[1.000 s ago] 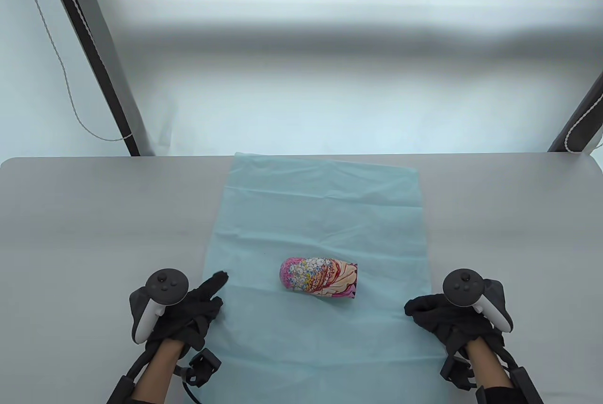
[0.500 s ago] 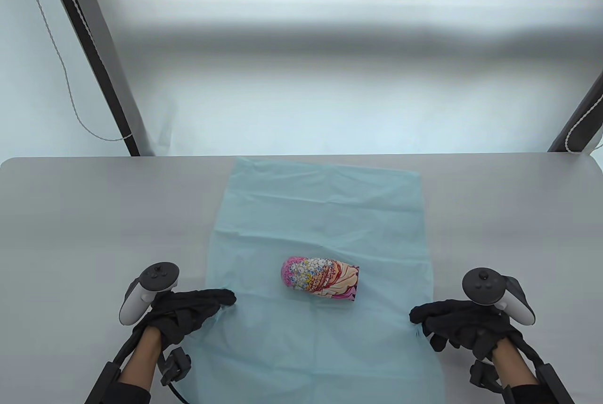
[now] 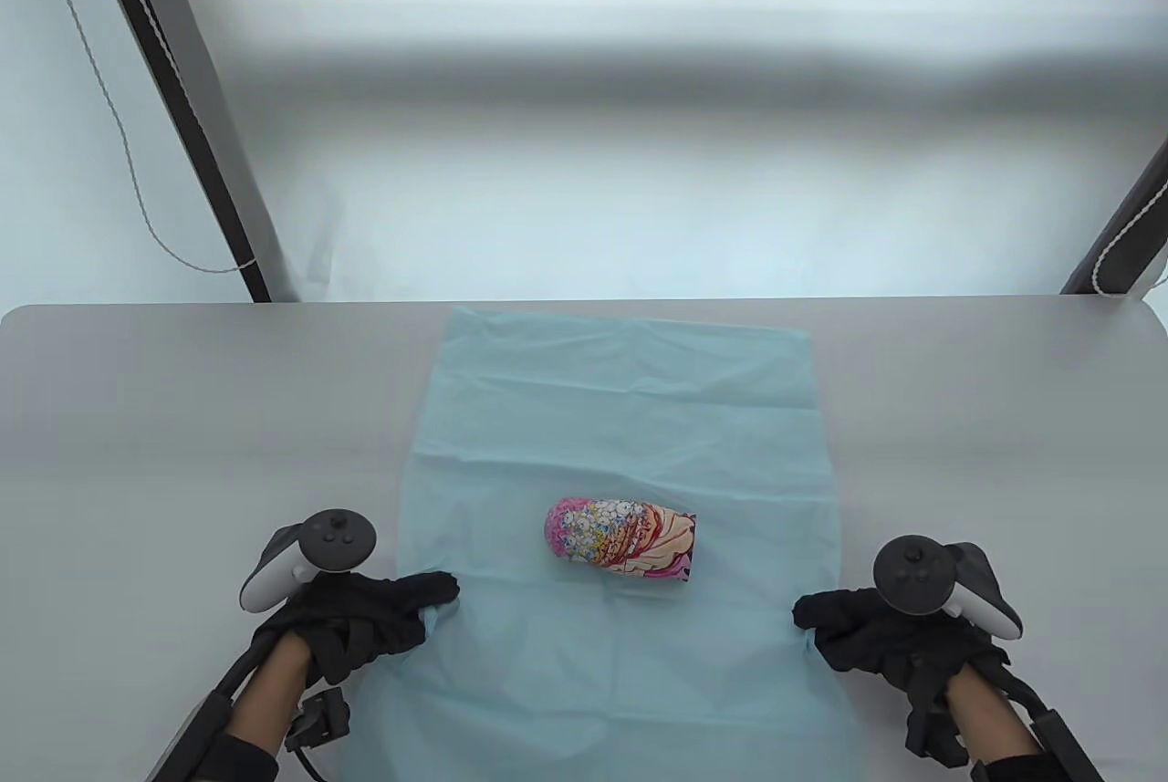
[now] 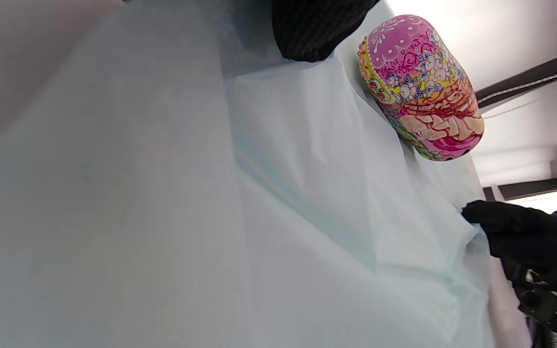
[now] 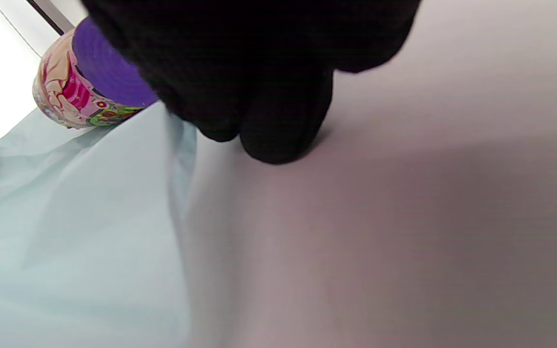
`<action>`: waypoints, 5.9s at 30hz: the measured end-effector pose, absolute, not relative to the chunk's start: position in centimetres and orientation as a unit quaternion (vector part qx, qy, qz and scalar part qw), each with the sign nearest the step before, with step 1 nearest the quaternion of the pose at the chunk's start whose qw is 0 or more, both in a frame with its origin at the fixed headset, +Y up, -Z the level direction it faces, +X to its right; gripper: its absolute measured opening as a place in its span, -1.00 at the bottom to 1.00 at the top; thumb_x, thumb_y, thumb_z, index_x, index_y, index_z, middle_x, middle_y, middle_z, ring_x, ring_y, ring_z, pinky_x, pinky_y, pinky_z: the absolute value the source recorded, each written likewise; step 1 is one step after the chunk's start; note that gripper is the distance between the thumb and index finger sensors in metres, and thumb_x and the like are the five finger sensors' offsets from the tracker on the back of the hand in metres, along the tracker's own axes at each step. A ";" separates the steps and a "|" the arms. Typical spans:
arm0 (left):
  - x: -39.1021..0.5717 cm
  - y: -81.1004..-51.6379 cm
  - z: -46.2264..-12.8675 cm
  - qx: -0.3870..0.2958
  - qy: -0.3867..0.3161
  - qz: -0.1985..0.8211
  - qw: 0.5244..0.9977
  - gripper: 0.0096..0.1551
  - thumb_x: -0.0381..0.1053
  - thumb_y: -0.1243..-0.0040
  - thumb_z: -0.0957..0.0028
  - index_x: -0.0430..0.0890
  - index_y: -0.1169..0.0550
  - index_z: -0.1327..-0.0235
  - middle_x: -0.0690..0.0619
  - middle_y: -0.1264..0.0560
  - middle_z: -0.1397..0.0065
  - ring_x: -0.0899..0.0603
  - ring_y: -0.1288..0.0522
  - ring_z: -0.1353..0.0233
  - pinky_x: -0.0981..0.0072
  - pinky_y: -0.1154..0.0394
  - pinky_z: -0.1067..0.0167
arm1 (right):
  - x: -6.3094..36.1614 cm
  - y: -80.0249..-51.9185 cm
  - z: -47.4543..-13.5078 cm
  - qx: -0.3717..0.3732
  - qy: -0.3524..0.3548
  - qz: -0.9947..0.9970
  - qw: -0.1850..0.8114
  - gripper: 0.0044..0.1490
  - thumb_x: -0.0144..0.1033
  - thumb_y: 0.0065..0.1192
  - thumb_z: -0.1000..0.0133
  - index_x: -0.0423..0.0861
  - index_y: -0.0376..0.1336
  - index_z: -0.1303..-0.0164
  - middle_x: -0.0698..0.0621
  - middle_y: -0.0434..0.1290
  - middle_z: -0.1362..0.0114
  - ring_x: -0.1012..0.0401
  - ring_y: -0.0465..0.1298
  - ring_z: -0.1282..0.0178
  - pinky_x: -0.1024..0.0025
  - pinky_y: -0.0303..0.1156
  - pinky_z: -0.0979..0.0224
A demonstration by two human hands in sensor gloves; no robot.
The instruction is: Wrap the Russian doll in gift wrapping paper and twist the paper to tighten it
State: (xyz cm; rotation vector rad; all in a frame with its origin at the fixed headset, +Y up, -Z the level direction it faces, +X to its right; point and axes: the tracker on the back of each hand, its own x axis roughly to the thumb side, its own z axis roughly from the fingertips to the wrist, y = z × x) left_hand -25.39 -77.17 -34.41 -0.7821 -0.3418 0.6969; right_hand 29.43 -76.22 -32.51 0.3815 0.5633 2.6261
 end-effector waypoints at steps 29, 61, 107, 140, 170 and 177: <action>-25.9 -76.2 -33.9 -0.211 -0.040 0.392 0.895 -0.59 0.05 -0.37 -0.17 0.01 -0.59 -0.24 0.00 0.40 -0.76 -0.39 0.44 -0.61 -0.41 0.19 -0.47 | 29.5 -76.4 -32.2 0.118 0.072 0.953 0.269 -0.51 -0.05 0.41 -0.22 0.11 0.40 -0.34 -0.14 -0.36 -0.91 -0.16 -0.39 -0.76 -0.20 -0.22 -0.75; -25.0 -77.7 -34.5 -0.281 -0.116 0.491 0.817 -0.54 0.12 -0.30 -0.22 -0.09 -0.61 -0.26 0.11 -0.78 -0.08 -0.15 -0.47 -0.48 -0.48 0.13 -0.41 | 31.4 -78.3 -33.6 0.092 0.277 0.853 0.434 -0.48 -0.09 0.19 -0.38 -0.03 0.20 -0.48 -0.24 0.58 -0.48 0.03 0.66 -0.31 0.15 0.55 -0.33; -26.2 -76.9 -35.9 -0.264 -0.019 0.746 0.611 -0.03 0.33 0.26 -0.41 -0.26 0.22 -0.69 -0.42 0.06 -0.77 -0.48 -0.22 -0.57 -0.50 -0.06 -0.39 | 33.4 -76.1 -32.4 -0.139 0.123 0.837 0.515 -0.31 0.10 0.10 -0.42 -0.21 0.28 -0.48 -0.34 0.61 -0.35 0.06 0.74 -0.01 0.22 0.62 -0.06; -5.9 -74.1 -36.9 -0.190 -0.212 0.055 0.957 0.31 0.35 -0.30 -0.08 -0.01 0.29 -0.64 -0.19 0.23 -0.84 -0.50 0.24 -0.73 -0.52 0.40 -0.37 | 11.3 -72.5 -35.0 0.192 0.087 0.977 0.028 0.39 0.21 0.37 -0.23 -0.33 -0.27 -0.87 -0.53 -0.16 -0.87 -0.41 -0.12 -0.78 -0.44 -0.09 -0.69; -5.2 -75.9 -36.4 -0.221 -0.238 0.012 0.946 0.34 0.42 -0.40 0.05 -0.06 0.10 -0.69 -0.18 -0.26 -0.73 -0.34 -0.35 -0.54 -0.51 -0.14 -0.42 | 11.0 -74.2 -34.8 0.230 0.074 0.965 -0.105 0.53 0.35 0.54 0.02 -0.14 -0.20 -0.88 -0.29 0.20 -0.80 -0.26 0.25 -0.71 -0.35 0.15 -0.69; -5.5 -76.3 -35.6 -0.256 -0.243 0.013 0.936 0.34 0.42 -0.34 -0.01 -0.07 0.19 -0.67 -0.20 -0.08 -0.78 -0.40 -0.10 -0.64 -0.52 -0.02 -0.45 | 11.4 -74.2 -34.7 0.261 0.065 0.960 -0.079 0.51 0.45 0.56 0.11 -0.10 -0.06 -0.84 -0.23 0.34 -0.71 -0.17 0.36 -0.63 -0.28 0.25 -0.66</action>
